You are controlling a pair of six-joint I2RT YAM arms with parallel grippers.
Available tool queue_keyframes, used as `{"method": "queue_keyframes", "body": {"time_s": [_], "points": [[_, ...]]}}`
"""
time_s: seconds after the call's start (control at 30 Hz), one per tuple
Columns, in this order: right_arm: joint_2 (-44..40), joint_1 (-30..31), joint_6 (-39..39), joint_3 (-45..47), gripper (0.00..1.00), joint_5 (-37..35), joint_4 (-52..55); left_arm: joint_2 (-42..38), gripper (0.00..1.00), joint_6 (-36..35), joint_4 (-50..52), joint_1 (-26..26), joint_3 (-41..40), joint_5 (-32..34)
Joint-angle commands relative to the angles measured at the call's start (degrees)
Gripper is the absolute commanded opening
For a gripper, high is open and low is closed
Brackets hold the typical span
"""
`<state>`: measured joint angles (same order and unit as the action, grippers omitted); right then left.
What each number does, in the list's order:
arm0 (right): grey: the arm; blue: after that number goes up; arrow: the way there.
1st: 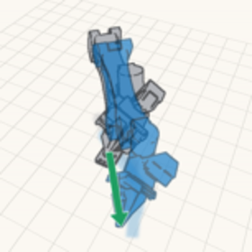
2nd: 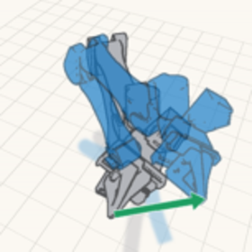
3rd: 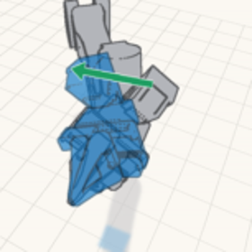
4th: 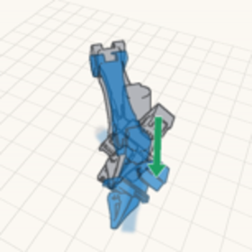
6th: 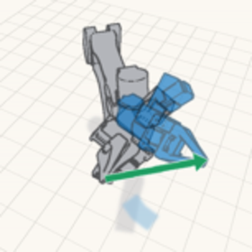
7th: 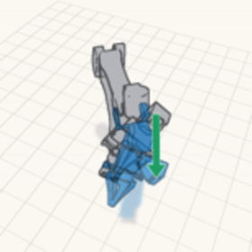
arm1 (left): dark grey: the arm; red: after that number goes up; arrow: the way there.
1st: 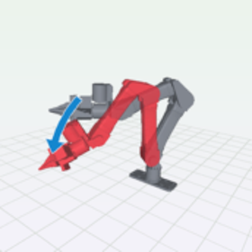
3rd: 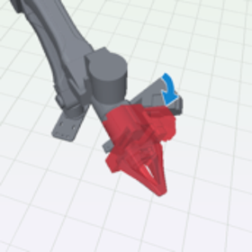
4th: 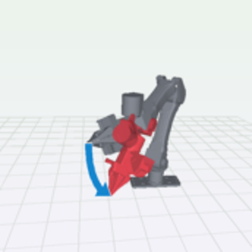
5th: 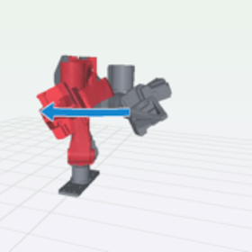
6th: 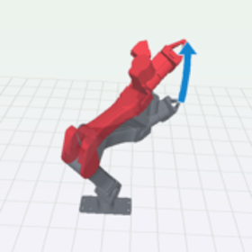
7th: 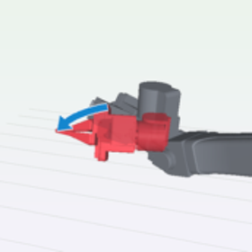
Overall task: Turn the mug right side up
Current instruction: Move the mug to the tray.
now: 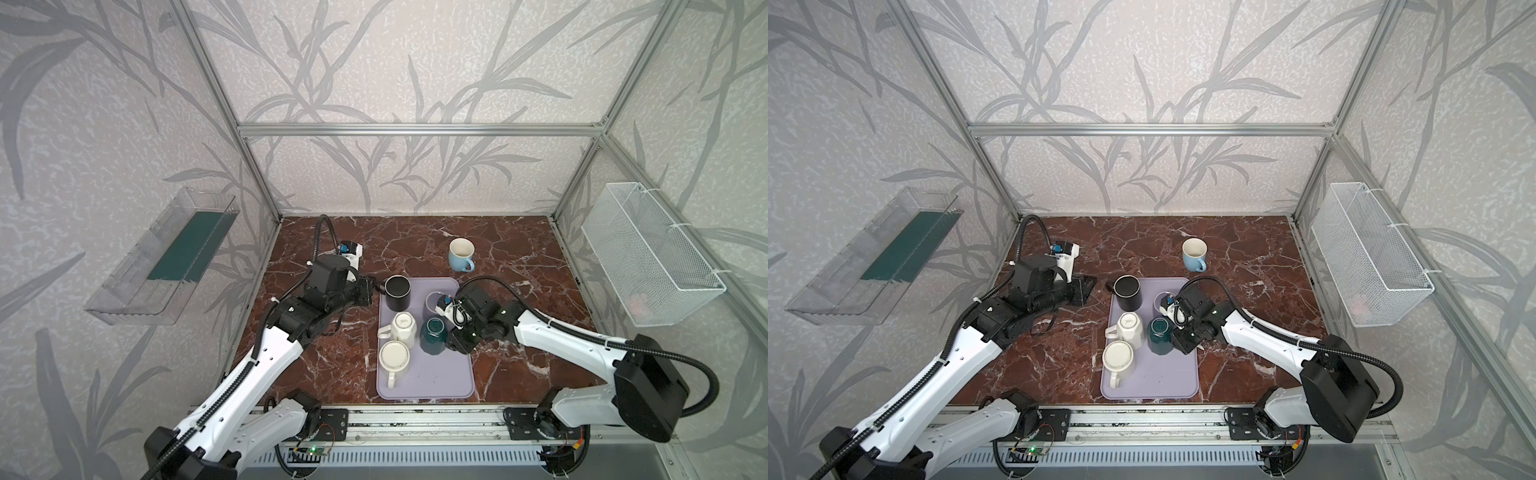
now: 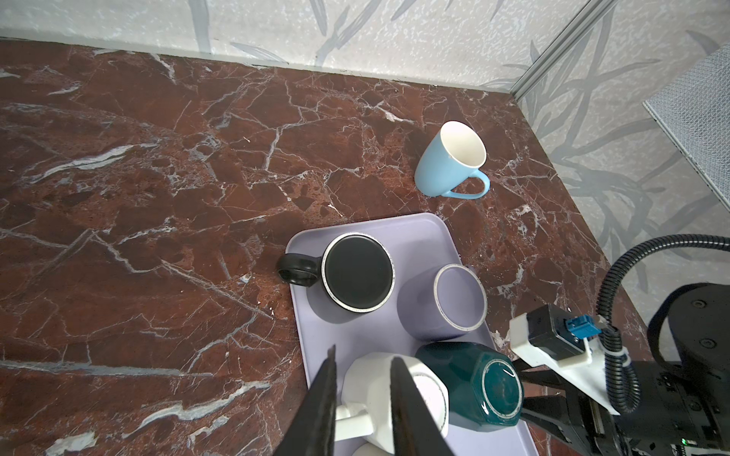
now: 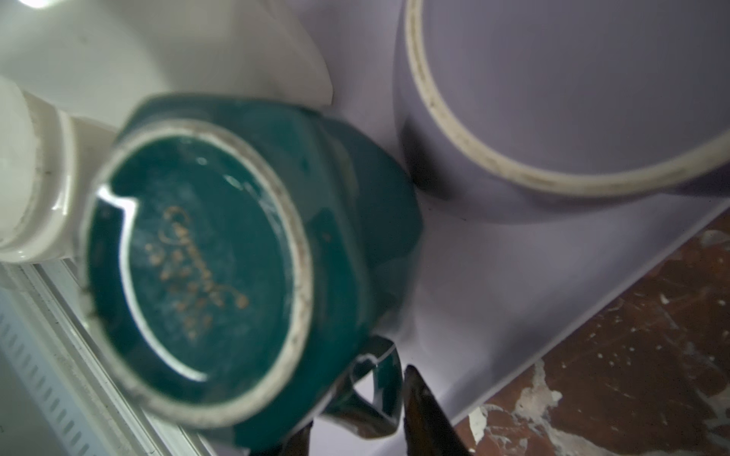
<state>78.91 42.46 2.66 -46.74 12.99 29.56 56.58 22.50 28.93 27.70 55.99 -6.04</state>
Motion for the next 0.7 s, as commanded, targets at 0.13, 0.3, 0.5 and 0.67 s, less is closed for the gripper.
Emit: {"method": "queue_keyframes", "body": {"time_s": [0.13,0.3,0.5,0.67], "points": [[3.8,1.8,-1.7,-4.5,0.31,-4.4,4.1,-1.6,0.26,0.0,1.5,0.2,-0.4,1.1],[5.9,2.1,-1.9,-5.7,0.21,-4.6,4.4,-1.8,0.26,0.0,1.7,0.2,-0.3,1.2],[6.7,2.2,-2.2,-6.5,0.13,-3.9,5.6,-2.1,0.26,0.1,2.0,0.2,-0.3,1.4],[7.5,2.6,-0.8,-7.4,0.26,-5.5,6.5,-2.1,0.26,0.3,1.9,0.2,-0.5,1.4]]}}
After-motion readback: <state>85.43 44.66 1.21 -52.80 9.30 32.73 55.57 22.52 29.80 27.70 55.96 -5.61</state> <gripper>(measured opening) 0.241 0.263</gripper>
